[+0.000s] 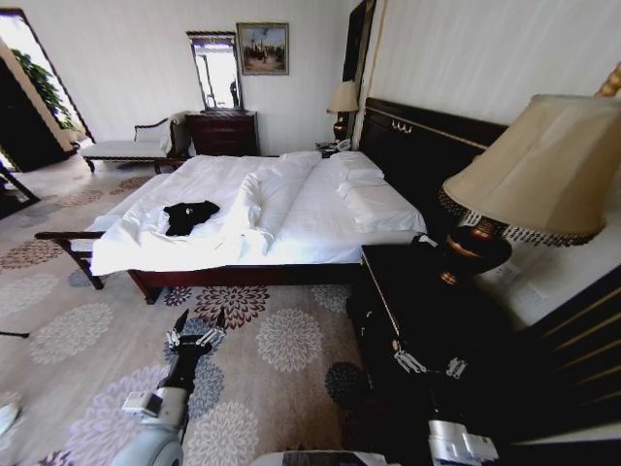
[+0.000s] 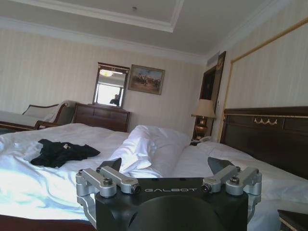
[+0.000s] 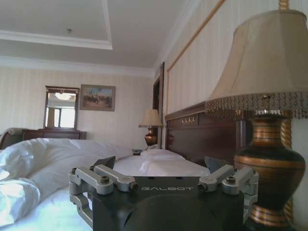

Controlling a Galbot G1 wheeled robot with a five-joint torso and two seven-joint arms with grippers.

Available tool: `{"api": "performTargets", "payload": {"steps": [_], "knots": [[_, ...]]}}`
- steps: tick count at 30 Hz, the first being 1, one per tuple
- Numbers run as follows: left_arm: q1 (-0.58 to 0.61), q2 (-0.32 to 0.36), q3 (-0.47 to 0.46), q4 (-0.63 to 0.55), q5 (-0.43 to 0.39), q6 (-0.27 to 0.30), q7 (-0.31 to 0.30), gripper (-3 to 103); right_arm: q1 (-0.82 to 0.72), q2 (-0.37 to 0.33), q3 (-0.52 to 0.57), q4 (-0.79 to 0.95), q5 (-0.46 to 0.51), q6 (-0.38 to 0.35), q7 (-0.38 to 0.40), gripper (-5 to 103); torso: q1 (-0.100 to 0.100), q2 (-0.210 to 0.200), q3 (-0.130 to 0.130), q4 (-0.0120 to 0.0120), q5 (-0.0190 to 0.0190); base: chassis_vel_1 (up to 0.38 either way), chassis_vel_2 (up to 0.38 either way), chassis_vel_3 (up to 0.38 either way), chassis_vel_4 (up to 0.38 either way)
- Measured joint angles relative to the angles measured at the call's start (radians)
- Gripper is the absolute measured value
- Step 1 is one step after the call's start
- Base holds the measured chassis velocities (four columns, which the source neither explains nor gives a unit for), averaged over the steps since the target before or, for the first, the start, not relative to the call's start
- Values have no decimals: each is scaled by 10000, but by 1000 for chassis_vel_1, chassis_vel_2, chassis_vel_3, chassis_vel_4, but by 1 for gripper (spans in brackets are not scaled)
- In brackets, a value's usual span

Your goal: Fold the clothes on the bed.

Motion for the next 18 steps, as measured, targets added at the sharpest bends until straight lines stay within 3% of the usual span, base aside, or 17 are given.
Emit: {"api": "performTargets", "payload": {"steps": [4,9,12,15,18], "knots": [[-86,57,-72,19,-28,10,52,100,-148,3,202,199,-413,-4,-234,100,0,0,0,0,0,0,0,0,0],[-36,29,31,84,324,-92,233,100,-576,5,315,463,-839,-549,-525,100,0,0,0,-2,-1,0,0,0,0],[54,22,181,-18,428,-121,354,100,-404,-70,175,599,111,-900,-1389,100,-1,0,-1,-2,0,0,0,0,0],[70,21,223,-65,433,-123,360,100,-182,-353,160,617,642,-1160,-1529,100,0,0,0,1,-1,0,0,0,0],[170,-9,257,-130,430,-139,348,100,265,-1178,325,266,1083,-1250,-1610,100,0,0,0,2,2,0,0,0,0]]}}
